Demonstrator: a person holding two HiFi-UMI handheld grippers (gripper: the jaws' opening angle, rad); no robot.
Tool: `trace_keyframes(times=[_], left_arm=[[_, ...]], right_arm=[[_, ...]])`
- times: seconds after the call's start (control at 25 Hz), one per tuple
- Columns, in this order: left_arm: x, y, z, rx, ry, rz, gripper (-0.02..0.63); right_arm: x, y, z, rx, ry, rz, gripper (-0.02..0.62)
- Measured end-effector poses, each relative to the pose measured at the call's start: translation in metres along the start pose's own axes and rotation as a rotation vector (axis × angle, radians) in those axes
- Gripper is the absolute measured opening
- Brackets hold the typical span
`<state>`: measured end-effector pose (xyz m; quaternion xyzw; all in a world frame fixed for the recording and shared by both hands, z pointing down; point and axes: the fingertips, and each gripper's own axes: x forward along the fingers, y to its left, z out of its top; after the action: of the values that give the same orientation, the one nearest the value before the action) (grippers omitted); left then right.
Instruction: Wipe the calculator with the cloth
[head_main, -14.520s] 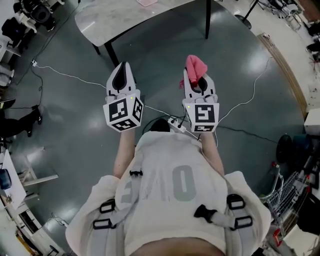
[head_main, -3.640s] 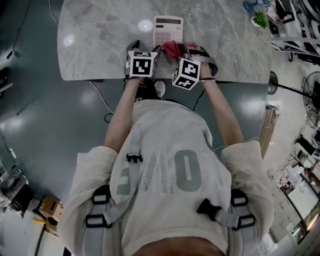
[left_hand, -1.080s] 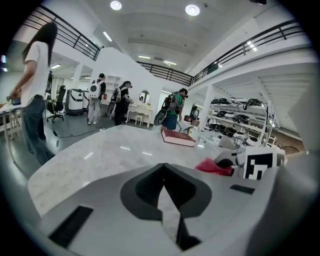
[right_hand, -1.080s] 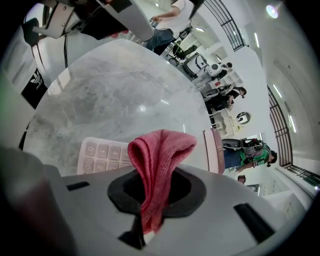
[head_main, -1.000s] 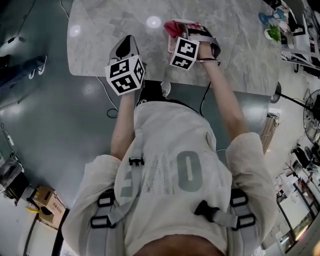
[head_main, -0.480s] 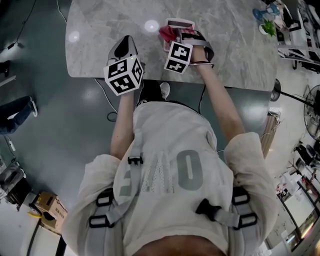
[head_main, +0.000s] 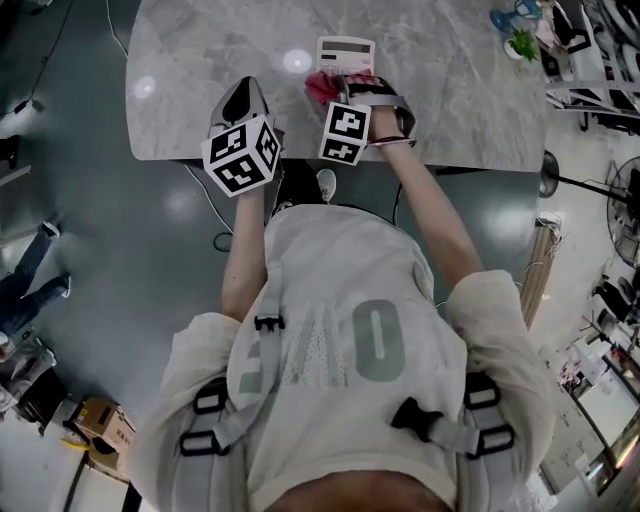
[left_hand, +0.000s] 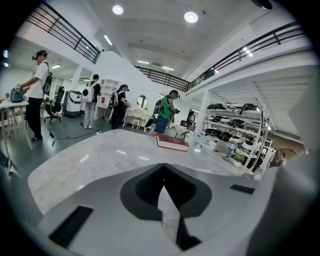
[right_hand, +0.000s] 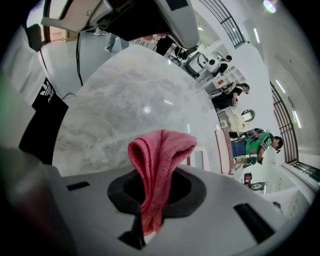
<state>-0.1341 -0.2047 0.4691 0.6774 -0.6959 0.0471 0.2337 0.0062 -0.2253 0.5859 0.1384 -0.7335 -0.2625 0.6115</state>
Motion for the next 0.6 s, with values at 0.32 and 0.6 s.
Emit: trace_keyframes(times=[0.32,0.6], left_arm=[[-0.007,-0.013,-0.001,-0.005,-0.022,-0.011,0.020],[-0.015,-0.016,0.004,-0.006,-0.041,-0.013,0.020]], right_arm=[[-0.012,0.028,-0.003,0.009,-0.008,0.022,0.057],[-0.016,0.039,-0.003,0.011,-0.010,0.030,0.057]])
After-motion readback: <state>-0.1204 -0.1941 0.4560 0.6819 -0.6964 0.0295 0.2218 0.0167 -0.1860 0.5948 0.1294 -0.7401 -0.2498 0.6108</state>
